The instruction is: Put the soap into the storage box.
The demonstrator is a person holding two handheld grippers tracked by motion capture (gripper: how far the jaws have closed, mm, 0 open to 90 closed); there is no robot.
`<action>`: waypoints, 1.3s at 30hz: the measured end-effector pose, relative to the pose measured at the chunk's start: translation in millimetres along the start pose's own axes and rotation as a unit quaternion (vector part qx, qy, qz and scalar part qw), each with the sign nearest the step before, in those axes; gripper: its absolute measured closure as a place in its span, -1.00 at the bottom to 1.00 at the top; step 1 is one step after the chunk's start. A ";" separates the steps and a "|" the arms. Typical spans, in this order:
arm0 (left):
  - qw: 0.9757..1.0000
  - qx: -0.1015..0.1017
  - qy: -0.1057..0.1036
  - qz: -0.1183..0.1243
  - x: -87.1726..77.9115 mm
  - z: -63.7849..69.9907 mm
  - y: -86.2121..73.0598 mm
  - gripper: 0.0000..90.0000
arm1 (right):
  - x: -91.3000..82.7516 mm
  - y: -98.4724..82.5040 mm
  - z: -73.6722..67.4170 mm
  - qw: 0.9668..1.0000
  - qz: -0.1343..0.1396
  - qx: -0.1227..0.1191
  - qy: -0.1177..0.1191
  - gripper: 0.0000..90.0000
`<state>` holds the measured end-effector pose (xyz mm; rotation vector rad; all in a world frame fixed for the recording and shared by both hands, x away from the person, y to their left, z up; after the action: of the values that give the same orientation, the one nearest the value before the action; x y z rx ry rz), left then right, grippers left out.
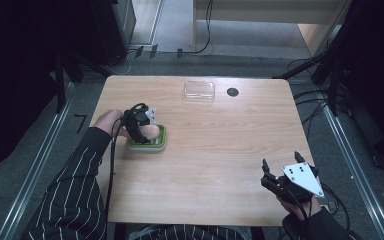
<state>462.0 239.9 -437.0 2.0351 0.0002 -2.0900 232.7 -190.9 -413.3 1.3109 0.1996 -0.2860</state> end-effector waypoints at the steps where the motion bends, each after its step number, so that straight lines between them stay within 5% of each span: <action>1: 1.000 0.000 0.000 0.000 0.7 0.2 0.2 -0.25 | -0.1 0.0 0.2 1.000 0.000 0.001 0.000 -0.70; 18: 0.999 -0.036 -0.012 0.003 4.3 -1.4 1.4 -0.26 | 2.9 -0.4 0.4 1.000 -0.002 0.000 0.002 -0.70; 39: 0.999 -0.047 -0.014 0.012 5.4 -2.2 0.8 -0.28 | -1.1 -1.1 0.9 1.000 -0.002 0.000 0.001 -0.70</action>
<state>464.2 238.6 -442.2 1.9419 0.0694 -2.0637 231.3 -191.9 -413.7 1.3098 0.2039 -0.2892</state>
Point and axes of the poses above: each handheld gripper's, and its own axes: x roughly forward along the jaws, y roughly out of its top, z roughly to its right, the point moved 1 cm from there along x, roughly forward along the jaws, and after that the axes turned 9 degrees about -y, right-handed, at the moved point
